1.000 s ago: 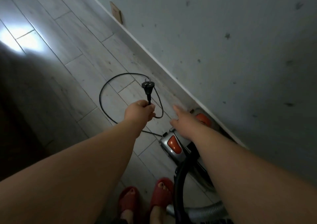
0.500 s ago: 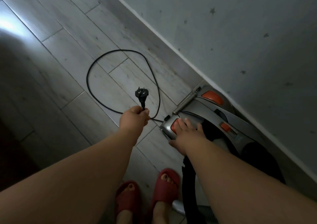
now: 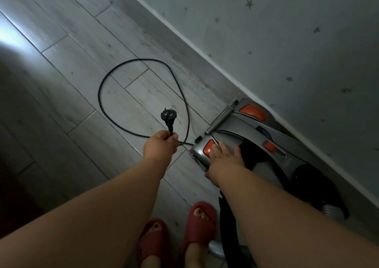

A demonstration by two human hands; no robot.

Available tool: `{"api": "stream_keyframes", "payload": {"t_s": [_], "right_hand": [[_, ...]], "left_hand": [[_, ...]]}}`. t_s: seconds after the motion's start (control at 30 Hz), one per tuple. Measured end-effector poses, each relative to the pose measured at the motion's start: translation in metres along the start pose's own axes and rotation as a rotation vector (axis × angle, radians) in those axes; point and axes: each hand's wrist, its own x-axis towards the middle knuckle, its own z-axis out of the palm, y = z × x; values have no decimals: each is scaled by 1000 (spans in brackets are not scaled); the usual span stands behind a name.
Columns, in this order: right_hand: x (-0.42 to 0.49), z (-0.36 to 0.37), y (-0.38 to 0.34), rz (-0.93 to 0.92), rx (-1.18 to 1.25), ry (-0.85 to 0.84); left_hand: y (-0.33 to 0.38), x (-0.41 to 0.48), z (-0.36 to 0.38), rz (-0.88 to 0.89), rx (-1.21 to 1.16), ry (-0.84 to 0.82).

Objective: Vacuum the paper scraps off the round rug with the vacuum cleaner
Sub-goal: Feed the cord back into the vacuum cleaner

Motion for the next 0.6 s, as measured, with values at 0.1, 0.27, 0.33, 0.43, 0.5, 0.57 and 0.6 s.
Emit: {"api": "stream_keyframes", "payload": {"t_s": [0.1, 0.27, 0.33, 0.43, 0.5, 0.57, 0.6], "right_hand": [[0, 2, 2, 3, 10, 7], [1, 3, 1, 0, 24, 3], [2, 3, 2, -2, 10, -5], [5, 3, 2, -3, -10, -13], [6, 3, 2, -5, -13, -13], [7, 4, 3, -7, -23, -20], [9, 5, 3, -8, -29, -28]], "left_hand": [[8, -1, 0, 30, 11, 7], [19, 2, -9, 86, -9, 54], [21, 2, -11, 109, 2, 71], [26, 2, -13, 137, 51, 93], [27, 2, -13, 149, 110, 100], [27, 3, -12, 169, 182, 100], [26, 4, -12, 177, 224, 102]]}}
